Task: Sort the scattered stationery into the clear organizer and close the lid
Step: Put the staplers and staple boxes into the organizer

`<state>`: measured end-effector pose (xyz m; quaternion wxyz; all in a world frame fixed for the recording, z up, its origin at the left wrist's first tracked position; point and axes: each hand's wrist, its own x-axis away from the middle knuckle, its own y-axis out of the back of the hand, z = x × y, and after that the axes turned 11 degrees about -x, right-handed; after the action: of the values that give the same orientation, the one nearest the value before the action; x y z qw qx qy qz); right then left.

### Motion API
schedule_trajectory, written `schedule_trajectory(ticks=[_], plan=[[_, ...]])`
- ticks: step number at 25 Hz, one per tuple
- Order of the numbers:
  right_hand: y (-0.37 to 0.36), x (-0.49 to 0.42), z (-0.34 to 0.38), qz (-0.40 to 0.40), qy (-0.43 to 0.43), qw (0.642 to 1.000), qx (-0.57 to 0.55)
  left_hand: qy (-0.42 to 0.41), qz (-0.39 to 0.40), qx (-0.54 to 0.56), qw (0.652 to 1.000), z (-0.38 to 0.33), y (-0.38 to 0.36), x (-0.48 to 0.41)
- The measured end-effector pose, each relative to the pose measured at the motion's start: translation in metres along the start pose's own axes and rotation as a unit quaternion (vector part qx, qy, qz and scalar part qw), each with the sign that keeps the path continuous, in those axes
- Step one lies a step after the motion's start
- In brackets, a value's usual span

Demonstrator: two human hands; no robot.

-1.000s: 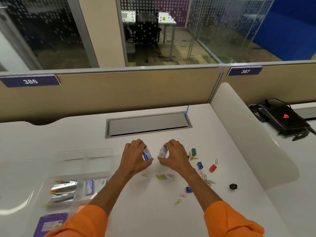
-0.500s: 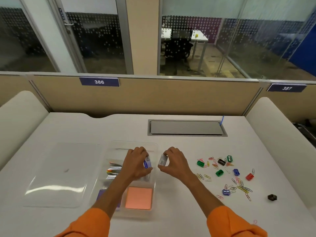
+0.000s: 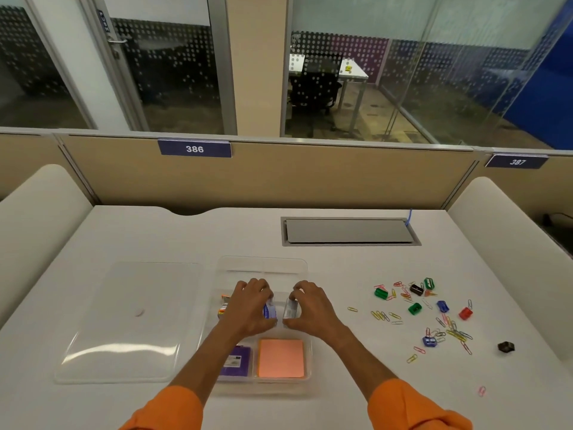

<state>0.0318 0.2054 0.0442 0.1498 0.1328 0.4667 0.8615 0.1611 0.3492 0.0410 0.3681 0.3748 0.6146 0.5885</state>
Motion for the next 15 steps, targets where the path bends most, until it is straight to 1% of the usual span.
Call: schedule_trajectory(ticks=[3,8,15], plan=[[-0.003,0.001,0.001,0.000,-0.005,1.000,0.009,-0.019,-0.004,0.000,1.000,0.000,-0.003,-0.002],[-0.006,0.000,0.002,0.017,-0.012,1.000,0.015,-0.020,-0.010,0.005,1.000,0.003,-0.009,-0.002],[0.004,0.000,-0.002,0.006,-0.004,1.000,0.011,0.022,-0.010,0.046,0.999,0.015,-0.006,0.002]])
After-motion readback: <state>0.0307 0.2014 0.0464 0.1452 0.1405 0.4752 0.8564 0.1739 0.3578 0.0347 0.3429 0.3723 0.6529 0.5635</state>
